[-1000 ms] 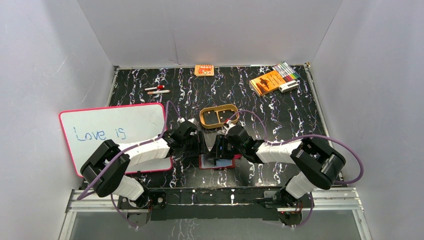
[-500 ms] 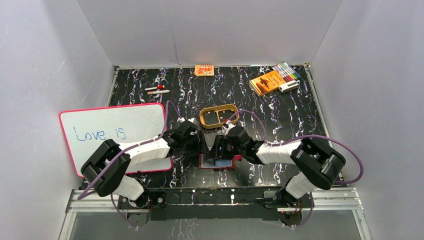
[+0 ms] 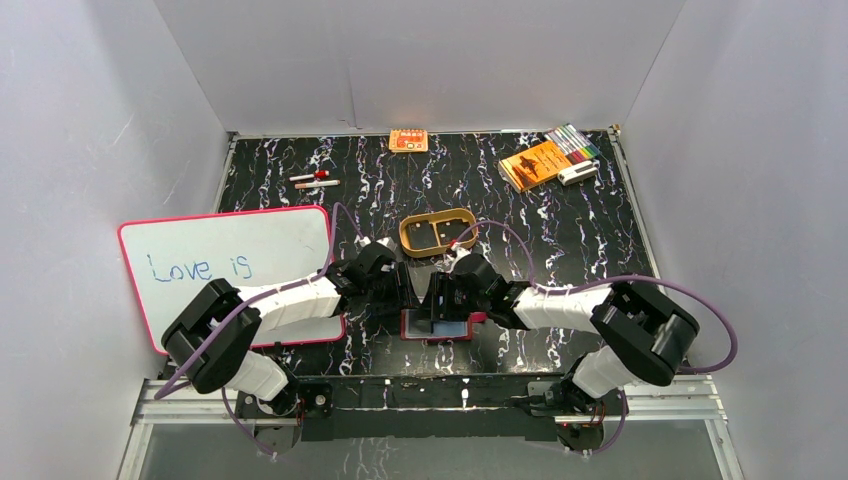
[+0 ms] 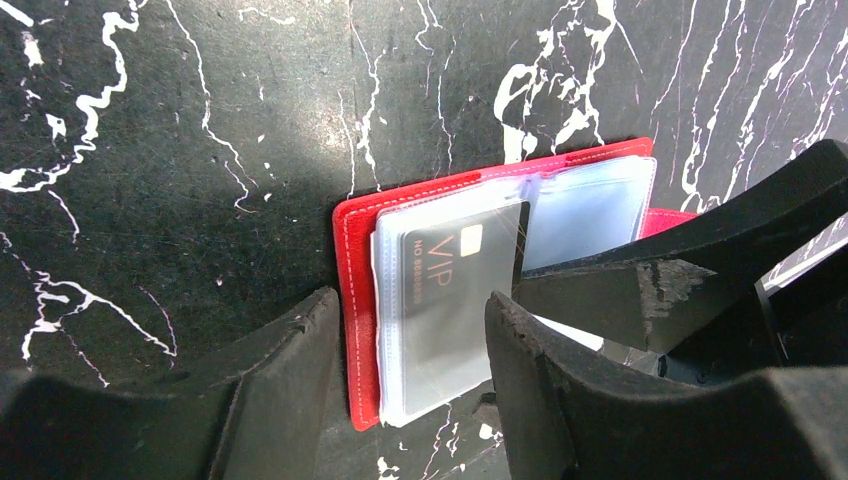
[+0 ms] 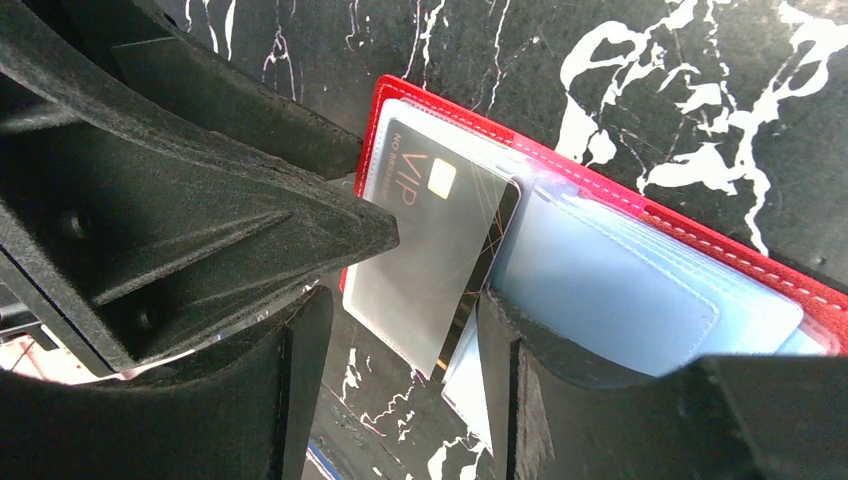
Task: Put the credit cards into the card holder
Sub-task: Insert the credit card into the card holder.
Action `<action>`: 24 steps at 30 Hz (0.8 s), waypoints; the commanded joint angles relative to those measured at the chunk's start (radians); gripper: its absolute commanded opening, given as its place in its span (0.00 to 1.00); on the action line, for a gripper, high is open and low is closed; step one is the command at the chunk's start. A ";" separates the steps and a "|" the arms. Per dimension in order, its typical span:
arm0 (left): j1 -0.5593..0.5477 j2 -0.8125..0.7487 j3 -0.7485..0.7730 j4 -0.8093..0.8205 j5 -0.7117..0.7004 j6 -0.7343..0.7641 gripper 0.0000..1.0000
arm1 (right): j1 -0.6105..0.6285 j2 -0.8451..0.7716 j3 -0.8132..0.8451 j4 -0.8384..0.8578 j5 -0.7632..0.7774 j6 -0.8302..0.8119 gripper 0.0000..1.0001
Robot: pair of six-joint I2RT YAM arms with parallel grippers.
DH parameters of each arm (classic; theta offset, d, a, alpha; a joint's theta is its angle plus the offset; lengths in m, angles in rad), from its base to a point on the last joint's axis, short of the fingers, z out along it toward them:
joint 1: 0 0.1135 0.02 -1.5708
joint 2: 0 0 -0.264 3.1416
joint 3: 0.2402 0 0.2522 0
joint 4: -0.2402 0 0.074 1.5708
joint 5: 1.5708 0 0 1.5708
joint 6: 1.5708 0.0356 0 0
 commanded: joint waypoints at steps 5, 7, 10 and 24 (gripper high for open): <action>-0.006 -0.032 0.018 -0.063 -0.029 -0.007 0.53 | 0.005 -0.053 0.041 -0.098 0.085 0.007 0.64; -0.006 -0.032 0.022 -0.068 -0.032 -0.004 0.53 | 0.006 -0.068 0.044 -0.126 0.108 0.007 0.64; -0.006 -0.031 0.024 -0.070 -0.034 -0.003 0.53 | 0.005 -0.088 0.054 -0.169 0.142 0.006 0.65; -0.006 -0.020 0.024 -0.041 -0.010 0.002 0.52 | 0.005 -0.078 0.084 -0.205 0.141 -0.014 0.65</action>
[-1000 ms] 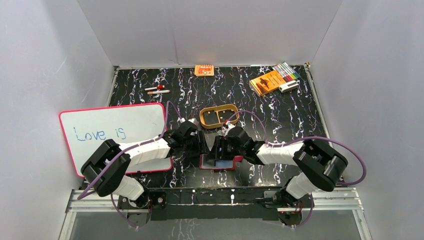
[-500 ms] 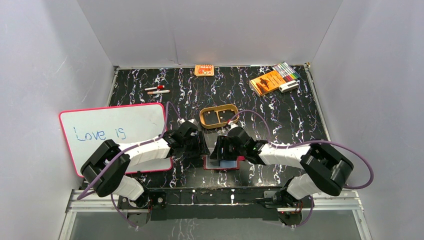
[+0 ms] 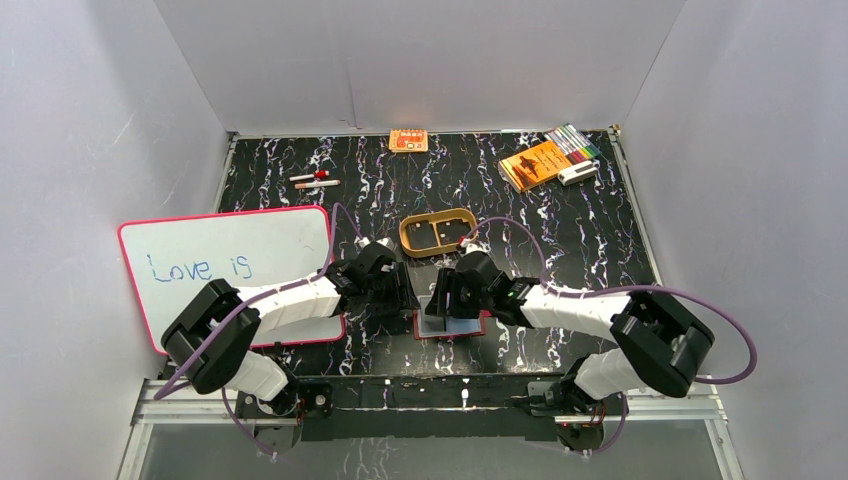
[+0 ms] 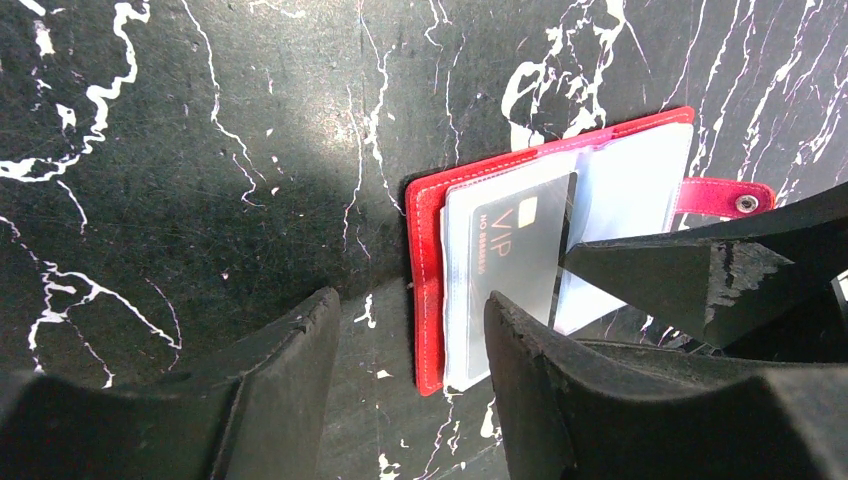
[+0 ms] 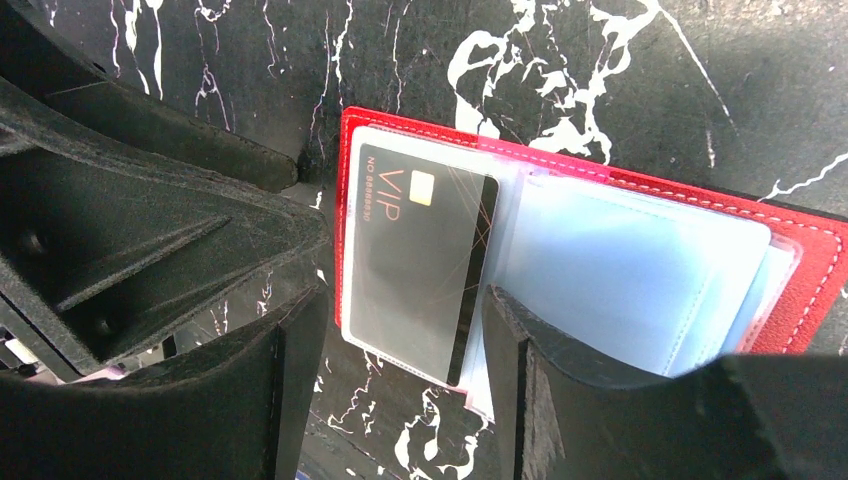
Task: Put the credit cards into the card holder
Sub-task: Insert the credit card into the card holder.
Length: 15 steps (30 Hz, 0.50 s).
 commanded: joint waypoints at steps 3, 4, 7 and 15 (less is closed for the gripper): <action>-0.005 -0.012 0.018 0.000 0.023 0.007 0.52 | 0.004 0.029 0.047 0.041 -0.055 -0.019 0.62; -0.005 -0.010 0.017 0.008 0.029 0.007 0.52 | 0.005 0.033 0.047 0.050 -0.062 -0.019 0.61; -0.005 -0.003 0.016 0.024 0.047 0.008 0.50 | 0.006 0.036 0.043 0.076 -0.078 -0.022 0.58; -0.005 0.016 0.017 0.063 0.080 0.010 0.46 | 0.007 0.043 0.037 0.121 -0.110 -0.030 0.54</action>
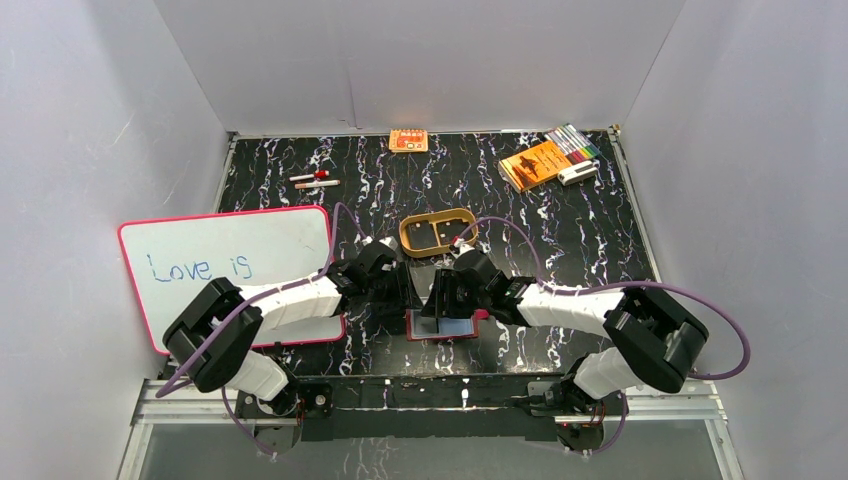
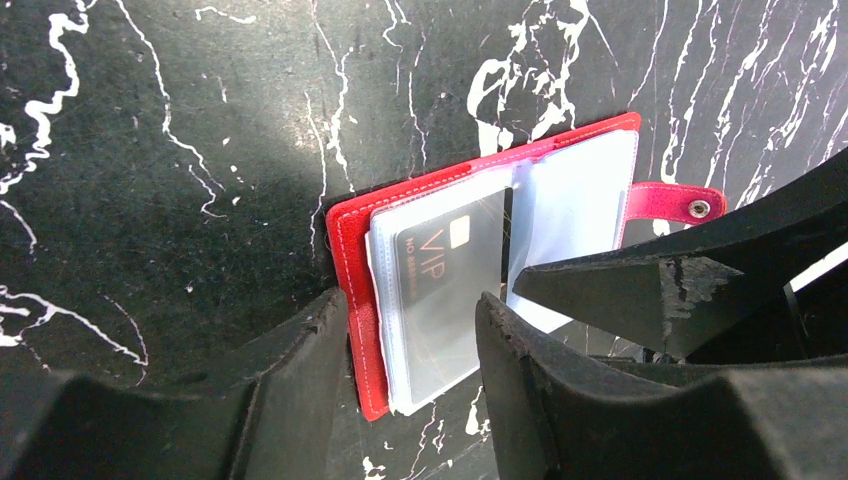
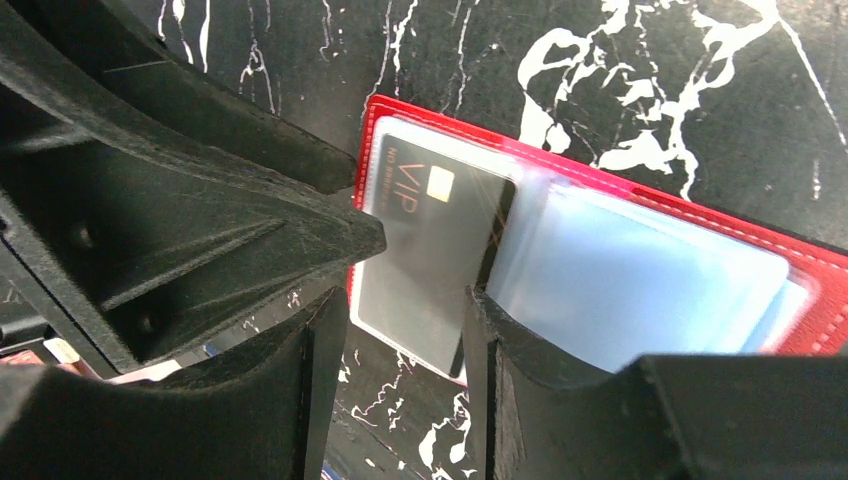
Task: Put the credit cards into the card holder
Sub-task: Insert the credit card into the card holder.
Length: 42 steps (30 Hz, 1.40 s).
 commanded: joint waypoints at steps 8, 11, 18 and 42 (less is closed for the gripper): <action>-0.005 -0.046 0.035 -0.036 -0.008 0.023 0.51 | 0.005 -0.134 0.073 -0.106 0.109 -0.070 0.64; -0.005 -0.078 0.055 -0.075 -0.035 0.036 0.52 | -0.002 -0.210 0.109 -0.235 0.187 -0.116 0.64; -0.005 -0.149 0.099 -0.118 -0.028 0.057 0.54 | -0.149 -0.311 0.062 -0.356 0.161 -0.165 0.57; -0.069 -0.073 0.135 -0.091 -0.056 0.073 0.48 | -0.226 -0.342 -0.054 -0.202 0.006 -0.132 0.49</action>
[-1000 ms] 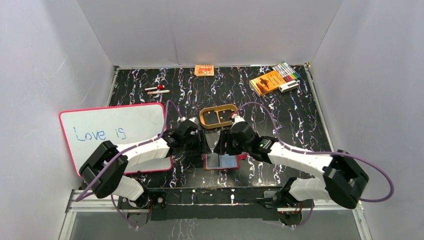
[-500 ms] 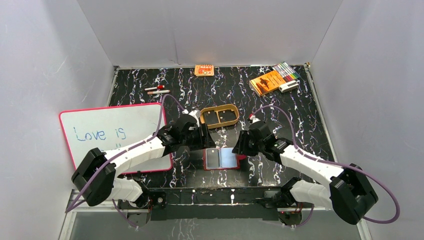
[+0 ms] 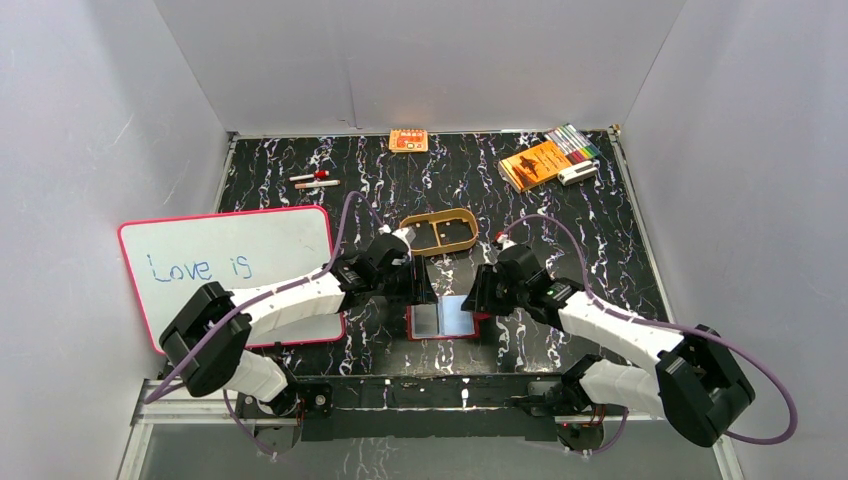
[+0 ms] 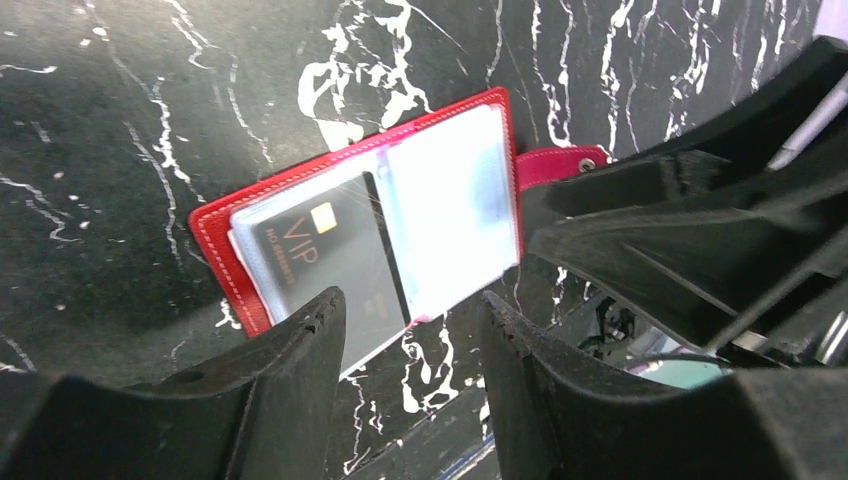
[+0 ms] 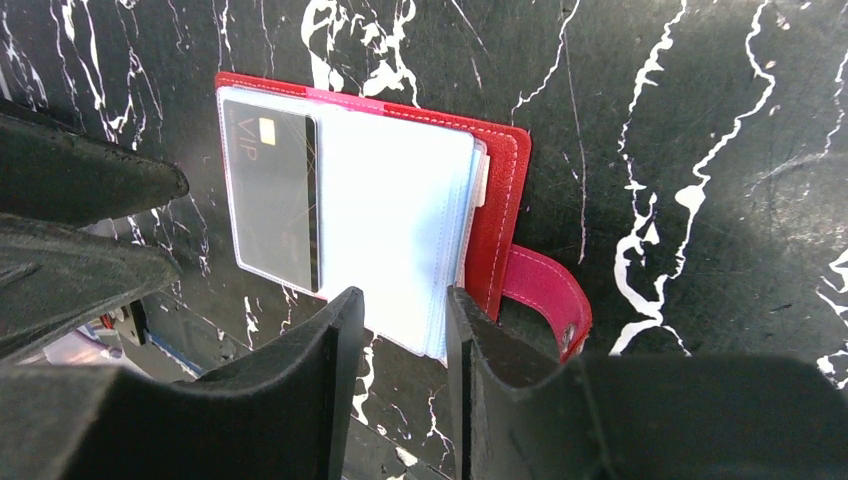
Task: Put the credit cards into the card holder
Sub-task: Insert the credit card into the card holder, then pick up the credit card from the storage box.
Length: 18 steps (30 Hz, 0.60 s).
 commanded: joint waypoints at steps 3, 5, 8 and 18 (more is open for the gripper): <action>-0.002 -0.057 0.009 -0.040 -0.094 0.017 0.49 | -0.003 -0.010 0.122 0.000 0.063 -0.044 0.49; -0.002 -0.047 0.016 -0.047 -0.087 0.021 0.48 | -0.003 0.023 0.143 -0.013 0.056 -0.053 0.48; -0.001 -0.057 0.016 -0.071 -0.111 0.022 0.47 | -0.005 0.007 0.142 0.066 0.074 -0.052 0.48; -0.002 -0.255 0.064 -0.201 -0.286 0.085 0.49 | -0.126 0.328 0.486 0.175 0.026 -0.124 0.57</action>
